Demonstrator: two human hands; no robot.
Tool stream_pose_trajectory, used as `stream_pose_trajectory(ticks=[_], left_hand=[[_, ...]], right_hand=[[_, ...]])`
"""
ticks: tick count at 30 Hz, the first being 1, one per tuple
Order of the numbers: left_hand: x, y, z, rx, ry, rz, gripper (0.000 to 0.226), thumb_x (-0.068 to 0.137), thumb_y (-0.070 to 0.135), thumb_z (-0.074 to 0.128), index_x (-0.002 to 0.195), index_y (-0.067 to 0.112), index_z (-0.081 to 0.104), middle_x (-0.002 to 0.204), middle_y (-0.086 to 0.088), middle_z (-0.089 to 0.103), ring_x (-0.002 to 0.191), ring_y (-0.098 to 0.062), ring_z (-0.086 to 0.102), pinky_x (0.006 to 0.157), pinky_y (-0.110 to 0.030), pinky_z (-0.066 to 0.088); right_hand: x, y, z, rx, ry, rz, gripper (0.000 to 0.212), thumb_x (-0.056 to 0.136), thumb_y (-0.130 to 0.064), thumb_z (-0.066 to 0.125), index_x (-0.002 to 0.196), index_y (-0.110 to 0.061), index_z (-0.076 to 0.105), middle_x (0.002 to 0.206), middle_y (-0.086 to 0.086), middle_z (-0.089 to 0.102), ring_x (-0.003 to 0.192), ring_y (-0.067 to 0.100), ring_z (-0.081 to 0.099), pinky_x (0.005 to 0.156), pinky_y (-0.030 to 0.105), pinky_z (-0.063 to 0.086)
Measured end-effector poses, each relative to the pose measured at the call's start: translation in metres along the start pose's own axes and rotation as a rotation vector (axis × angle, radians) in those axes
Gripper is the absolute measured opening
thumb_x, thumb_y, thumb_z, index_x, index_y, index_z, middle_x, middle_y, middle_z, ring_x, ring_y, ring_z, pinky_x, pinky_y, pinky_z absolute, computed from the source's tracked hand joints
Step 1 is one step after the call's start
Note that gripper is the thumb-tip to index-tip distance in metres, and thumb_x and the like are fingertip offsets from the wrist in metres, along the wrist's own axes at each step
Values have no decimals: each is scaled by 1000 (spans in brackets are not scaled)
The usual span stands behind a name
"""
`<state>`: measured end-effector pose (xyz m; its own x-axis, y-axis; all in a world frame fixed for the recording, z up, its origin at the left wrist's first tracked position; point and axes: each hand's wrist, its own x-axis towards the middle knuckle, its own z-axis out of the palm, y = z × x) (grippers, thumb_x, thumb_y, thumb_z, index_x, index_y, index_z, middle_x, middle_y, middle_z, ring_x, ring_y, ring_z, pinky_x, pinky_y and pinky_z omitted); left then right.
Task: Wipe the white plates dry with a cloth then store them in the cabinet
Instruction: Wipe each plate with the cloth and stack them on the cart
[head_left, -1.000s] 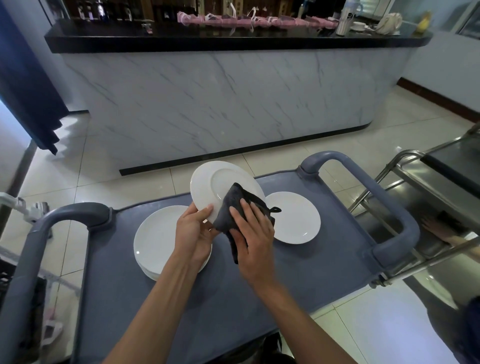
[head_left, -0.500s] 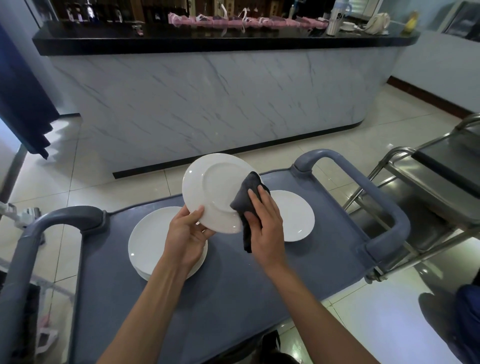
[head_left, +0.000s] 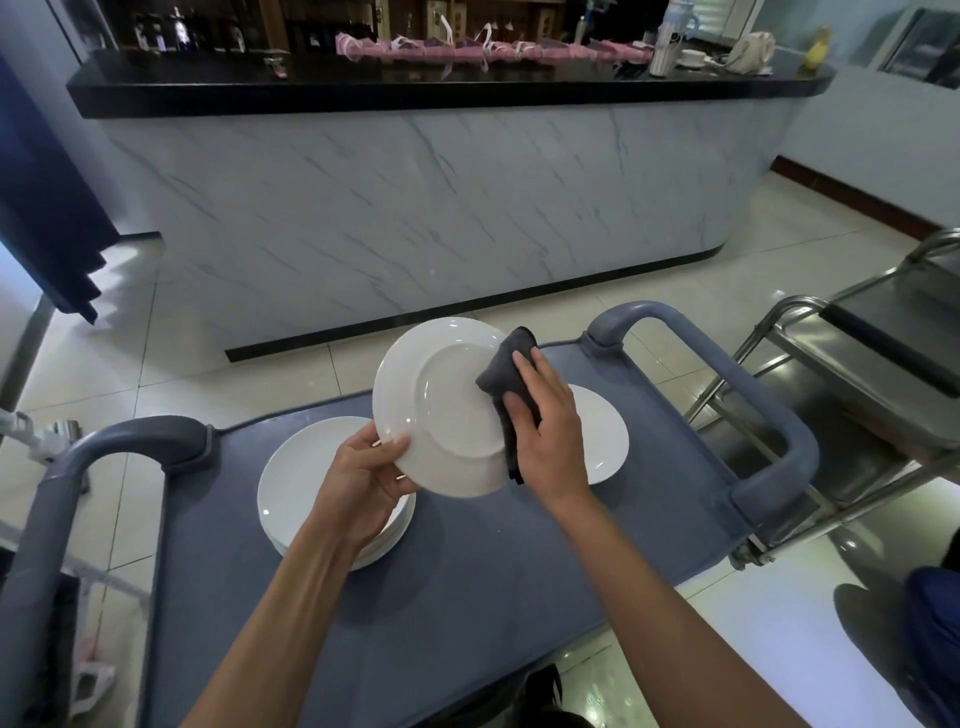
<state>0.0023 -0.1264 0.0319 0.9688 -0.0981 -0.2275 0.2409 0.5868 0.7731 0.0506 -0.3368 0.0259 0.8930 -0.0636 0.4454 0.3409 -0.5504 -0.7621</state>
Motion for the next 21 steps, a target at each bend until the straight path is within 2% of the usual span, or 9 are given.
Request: stream_pose_trajectory(ticks=[4, 6, 8, 11, 12, 15, 18, 21], left_hand=[[1, -3, -5, 86, -24, -20, 25, 78, 9, 69, 103, 6, 74, 103, -16, 73, 84, -29, 71, 68, -41, 60], [1, -3, -7, 125, -59, -20, 36, 65, 19, 87, 99, 9, 78, 101, -16, 73, 82, -28, 70, 68, -40, 59], [2, -4, -6, 176, -78, -32, 44, 57, 23, 94, 96, 10, 80, 96, -14, 74, 78, -27, 70, 67, -40, 59], [1, -8, -3, 178, -81, -45, 21, 73, 6, 80, 94, 7, 79, 93, -16, 73, 75, -27, 70, 64, -41, 61], [1, -9, -3, 183, -81, -48, 21, 74, 4, 78, 95, 6, 79, 94, -17, 73, 76, -28, 70, 64, -41, 60], [1, -9, -1, 204, -100, -51, 38, 65, 18, 87, 101, 9, 79, 95, -15, 73, 78, -26, 69, 64, -37, 58], [2, -12, -1, 180, -83, -52, 30, 73, 9, 75, 103, 7, 78, 97, -16, 73, 77, -25, 69, 63, -36, 58], [1, -14, -1, 163, -76, -53, 34, 75, 6, 71, 109, 4, 75, 103, -20, 73, 81, -27, 70, 65, -37, 59]], right_hand=[[8, -2, -5, -41, -24, -14, 46, 100, -30, 50, 146, -27, 50, 155, -3, 42, 144, 14, 36, 116, 35, 32], [12, -3, -6, -68, -50, -23, 46, 100, -31, 49, 146, -28, 49, 156, -2, 42, 143, 15, 36, 116, 36, 32], [16, -4, -6, -95, -65, -48, 46, 100, -32, 49, 146, -27, 50, 155, -1, 43, 142, 17, 37, 115, 41, 34], [18, -9, -4, -165, -95, -107, 47, 100, -40, 42, 145, -29, 50, 155, -3, 44, 141, 18, 39, 109, 48, 38], [18, -13, -2, -188, -109, -119, 48, 100, -43, 39, 145, -31, 50, 155, -4, 43, 141, 17, 40, 107, 49, 37], [15, -20, 4, -248, -129, -177, 48, 100, -45, 37, 144, -32, 51, 154, -5, 44, 140, 18, 41, 105, 49, 36], [9, -24, 12, -279, -142, -231, 46, 101, -43, 37, 144, -32, 51, 154, -4, 44, 141, 18, 40, 107, 51, 35], [0, -28, 21, -298, -157, -241, 46, 102, -44, 36, 144, -34, 50, 155, -5, 43, 141, 18, 39, 107, 53, 33]])
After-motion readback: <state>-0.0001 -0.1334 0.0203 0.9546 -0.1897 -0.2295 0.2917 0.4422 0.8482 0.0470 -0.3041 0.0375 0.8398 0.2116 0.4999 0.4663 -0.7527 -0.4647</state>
